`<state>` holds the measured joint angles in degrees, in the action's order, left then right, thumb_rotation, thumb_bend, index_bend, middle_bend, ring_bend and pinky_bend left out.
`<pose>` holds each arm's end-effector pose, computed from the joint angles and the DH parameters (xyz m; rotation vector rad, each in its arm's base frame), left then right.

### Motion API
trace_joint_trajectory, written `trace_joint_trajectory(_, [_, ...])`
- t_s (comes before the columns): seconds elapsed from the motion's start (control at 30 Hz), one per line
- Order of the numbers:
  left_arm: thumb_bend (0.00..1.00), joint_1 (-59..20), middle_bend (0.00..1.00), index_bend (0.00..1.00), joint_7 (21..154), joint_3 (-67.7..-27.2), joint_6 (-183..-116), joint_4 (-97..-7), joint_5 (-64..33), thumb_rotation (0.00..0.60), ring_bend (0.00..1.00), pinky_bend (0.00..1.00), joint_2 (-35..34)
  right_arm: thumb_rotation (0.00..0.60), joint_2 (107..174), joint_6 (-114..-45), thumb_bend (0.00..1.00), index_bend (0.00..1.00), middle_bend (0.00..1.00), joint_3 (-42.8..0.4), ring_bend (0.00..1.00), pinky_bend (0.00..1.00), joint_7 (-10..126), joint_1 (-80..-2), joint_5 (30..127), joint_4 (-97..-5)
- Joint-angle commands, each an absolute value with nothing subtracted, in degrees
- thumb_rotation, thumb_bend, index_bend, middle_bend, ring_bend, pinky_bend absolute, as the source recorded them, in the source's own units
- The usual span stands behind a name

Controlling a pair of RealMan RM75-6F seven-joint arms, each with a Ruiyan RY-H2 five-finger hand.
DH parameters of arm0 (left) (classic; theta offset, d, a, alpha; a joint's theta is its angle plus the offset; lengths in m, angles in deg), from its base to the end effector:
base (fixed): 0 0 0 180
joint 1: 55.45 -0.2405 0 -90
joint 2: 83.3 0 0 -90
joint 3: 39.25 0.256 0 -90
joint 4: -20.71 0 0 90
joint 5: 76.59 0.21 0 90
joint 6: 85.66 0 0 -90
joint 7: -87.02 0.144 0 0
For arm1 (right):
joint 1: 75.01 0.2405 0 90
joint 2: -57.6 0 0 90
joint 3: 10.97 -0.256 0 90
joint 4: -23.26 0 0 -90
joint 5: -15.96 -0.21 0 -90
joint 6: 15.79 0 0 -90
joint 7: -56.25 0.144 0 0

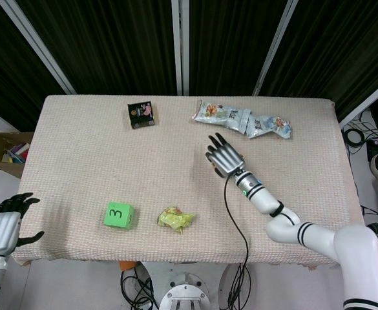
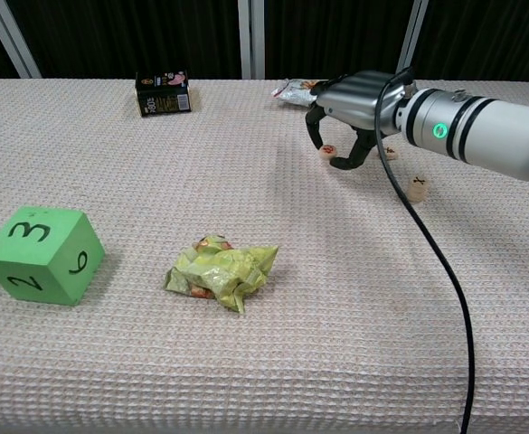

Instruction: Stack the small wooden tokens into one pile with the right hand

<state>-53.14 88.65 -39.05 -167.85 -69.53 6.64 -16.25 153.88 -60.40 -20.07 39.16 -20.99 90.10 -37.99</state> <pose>-0.3341 0.1545 0.1346 -1.3795 -1.0159 -0.7724 -0.1248 -0.4055 -0.0472 2.0898 -0.5458 0.7801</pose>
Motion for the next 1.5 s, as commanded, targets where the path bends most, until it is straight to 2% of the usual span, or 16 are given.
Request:
trace_joint_trajectory(0.03, [0.0,-53.3,0.15,0.27,88.7,-39.0,-168.2,-69.7,6.9,0.6,0.12,0.17,-16.3,0.6,143.4,-67.4,0.34,0.52,0.3,-17.9,0.01,0.0,39.4,-26.9,92.6,-51.4])
trace_joint_trajectory(0.17, [0.0,-53.2,0.15,0.27,88.9,-39.0,-168.3,-70.0,7.3,0.6,0.12,0.17,-16.1,0.6,137.7,-71.0,0.34,0.52,0.3,-15.3,0.01,0.0,36.8,-30.5,94.0,-58.1])
trace_joint_trajectory(0.33, [0.0,-53.4,0.15,0.27,89.3,-38.8,-168.9,-70.3,8.0,0.6,0.12,0.17,-15.9,0.6,135.1,-72.6,0.34,0.51,0.29,-12.7,0.01,0.0,33.8,-33.4,94.3,-60.2])
trace_joint_trajectory(0.5, [0.0,-53.6,0.15,0.27,89.7,-38.6,-169.2,-70.8,8.1,0.6,0.12,0.17,-15.9,0.6,136.0,-72.5,0.34,0.51,0.29,-11.7,0.0,0.0,34.0,-34.9,94.2,-58.4])
trace_joint_trajectory(0.83, [0.0,-53.3,0.15,0.27,90.4,-38.8,-168.7,-71.4,7.7,0.6,0.12,0.17,-16.1,0.6,139.8,-69.7,0.34,0.49,0.28,-12.5,0.0,0.0,35.7,-33.9,95.0,-52.4])
trace_joint_trajectory(1.5, [0.0,-52.9,0.15,0.27,90.7,-38.9,-167.7,-71.6,7.1,0.6,0.12,0.17,-16.1,0.6,141.8,-68.4,0.34,0.45,0.27,-13.3,0.01,0.0,37.2,-33.4,96.1,-49.6])
